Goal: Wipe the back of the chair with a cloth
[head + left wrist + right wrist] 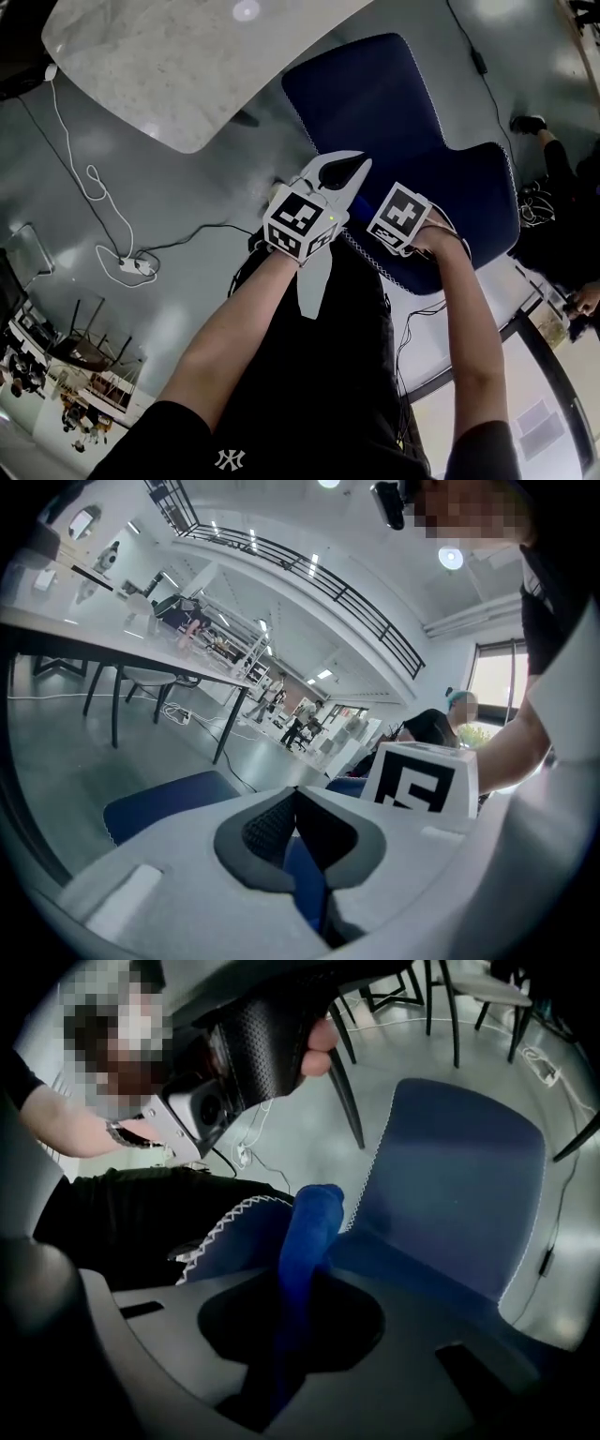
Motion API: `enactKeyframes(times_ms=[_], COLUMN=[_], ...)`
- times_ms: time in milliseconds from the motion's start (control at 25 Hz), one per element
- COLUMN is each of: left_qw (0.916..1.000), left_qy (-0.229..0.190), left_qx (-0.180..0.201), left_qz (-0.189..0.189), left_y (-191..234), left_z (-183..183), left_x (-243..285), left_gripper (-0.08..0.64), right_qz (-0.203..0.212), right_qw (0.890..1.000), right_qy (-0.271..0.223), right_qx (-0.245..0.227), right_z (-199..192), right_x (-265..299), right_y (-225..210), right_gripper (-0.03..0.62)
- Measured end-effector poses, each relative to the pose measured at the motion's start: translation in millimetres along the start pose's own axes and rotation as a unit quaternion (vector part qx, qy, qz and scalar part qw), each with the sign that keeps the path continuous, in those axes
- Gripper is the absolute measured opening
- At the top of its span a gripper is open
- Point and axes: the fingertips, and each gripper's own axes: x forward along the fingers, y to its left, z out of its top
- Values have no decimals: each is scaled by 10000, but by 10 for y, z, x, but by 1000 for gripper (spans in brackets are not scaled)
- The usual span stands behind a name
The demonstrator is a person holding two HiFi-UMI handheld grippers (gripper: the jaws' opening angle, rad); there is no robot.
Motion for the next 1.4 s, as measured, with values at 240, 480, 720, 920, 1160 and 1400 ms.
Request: enactKeyframes(times_ms=[240, 480, 720, 920, 1160, 1400], left_qw=[9999, 9992, 9981, 9979, 9982, 9987], left_qy=[25, -17, 3, 27, 54, 99], left_qx=[113, 200, 289, 298, 284, 237], left_qz=[-97, -332, -550, -583, -529, -431], left_y=[-130, -376, -661, -762, -726, -592], left_z=[22, 241, 321, 322, 280, 205], left_x=[-82, 28, 205, 333, 390, 305], left_gripper=[9, 9, 9, 9, 9, 9], right_qz=[346, 319, -1100, -2912, -3517, -2959], right_qw=[9950, 9844, 9779, 9541, 9209, 9299], right_qy=[-868, -1619, -1512, -253, 1681, 2168], right_qx=[338, 610, 930, 655, -61, -267], right_z=[141, -165, -769, -1253, -1581, -1665], right_x=[-136, -792, -1500, -2048, -1887, -1414], right_y=[185, 61, -474, -1015, -1327, -1011], right_gripper=[60, 61, 61, 61, 61, 60])
